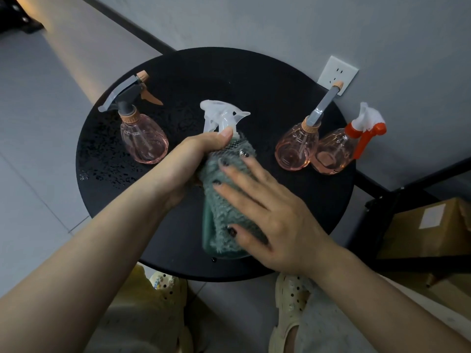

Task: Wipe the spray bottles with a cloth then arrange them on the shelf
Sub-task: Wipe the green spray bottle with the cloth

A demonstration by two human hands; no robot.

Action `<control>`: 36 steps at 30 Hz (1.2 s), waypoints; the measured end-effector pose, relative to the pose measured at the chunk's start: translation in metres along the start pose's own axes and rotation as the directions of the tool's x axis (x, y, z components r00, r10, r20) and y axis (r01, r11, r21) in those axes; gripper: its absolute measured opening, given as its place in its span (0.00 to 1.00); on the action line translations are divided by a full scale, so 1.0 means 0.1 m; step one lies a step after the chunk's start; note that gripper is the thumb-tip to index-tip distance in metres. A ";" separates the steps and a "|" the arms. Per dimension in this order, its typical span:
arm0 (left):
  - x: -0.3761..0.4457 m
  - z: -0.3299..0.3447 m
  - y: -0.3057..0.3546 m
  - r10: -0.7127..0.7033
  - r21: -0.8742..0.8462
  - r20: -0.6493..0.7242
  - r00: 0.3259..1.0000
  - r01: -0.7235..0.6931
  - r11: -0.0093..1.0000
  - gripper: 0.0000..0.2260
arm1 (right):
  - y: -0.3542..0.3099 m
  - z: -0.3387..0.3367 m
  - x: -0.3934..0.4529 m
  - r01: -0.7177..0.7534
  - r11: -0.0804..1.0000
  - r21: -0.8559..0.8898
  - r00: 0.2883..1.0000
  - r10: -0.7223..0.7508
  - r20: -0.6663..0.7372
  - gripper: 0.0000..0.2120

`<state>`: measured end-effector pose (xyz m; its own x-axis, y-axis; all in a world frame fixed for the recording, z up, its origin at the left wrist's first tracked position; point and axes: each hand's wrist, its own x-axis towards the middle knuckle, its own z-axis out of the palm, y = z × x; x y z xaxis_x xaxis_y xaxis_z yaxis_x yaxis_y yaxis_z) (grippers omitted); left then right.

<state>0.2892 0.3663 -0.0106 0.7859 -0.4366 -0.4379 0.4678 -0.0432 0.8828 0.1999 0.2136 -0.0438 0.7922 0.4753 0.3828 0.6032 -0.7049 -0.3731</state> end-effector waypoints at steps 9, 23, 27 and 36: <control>0.00 0.04 -0.02 0.009 -0.023 0.067 0.998 -0.007 1.000 0.13 | -0.04 0.09 -0.04 0.282 0.936 -0.210 0.952 -0.247 0.179 0.20; 0.02 -0.05 0.04 0.013 0.063 -0.015 1.000 -0.012 0.998 0.18 | 0.00 0.01 0.01 -0.121 0.989 0.088 0.992 0.123 -0.025 0.25; 0.02 -0.04 0.05 0.033 0.093 -0.069 0.997 -0.027 0.995 0.18 | 0.00 0.05 0.00 -0.066 0.998 -0.001 0.997 0.066 -0.025 0.24; -0.05 -0.12 0.18 0.133 0.058 -0.097 0.986 -0.128 0.990 0.13 | 0.00 0.07 -0.05 0.274 0.938 -0.214 0.961 -0.258 0.097 0.18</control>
<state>0.2985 0.3786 0.0052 0.8766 -0.3493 -0.3310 0.3394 -0.0388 0.9398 0.1967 0.2151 -0.0516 0.6145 0.6900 0.3823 0.7626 -0.6437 -0.0641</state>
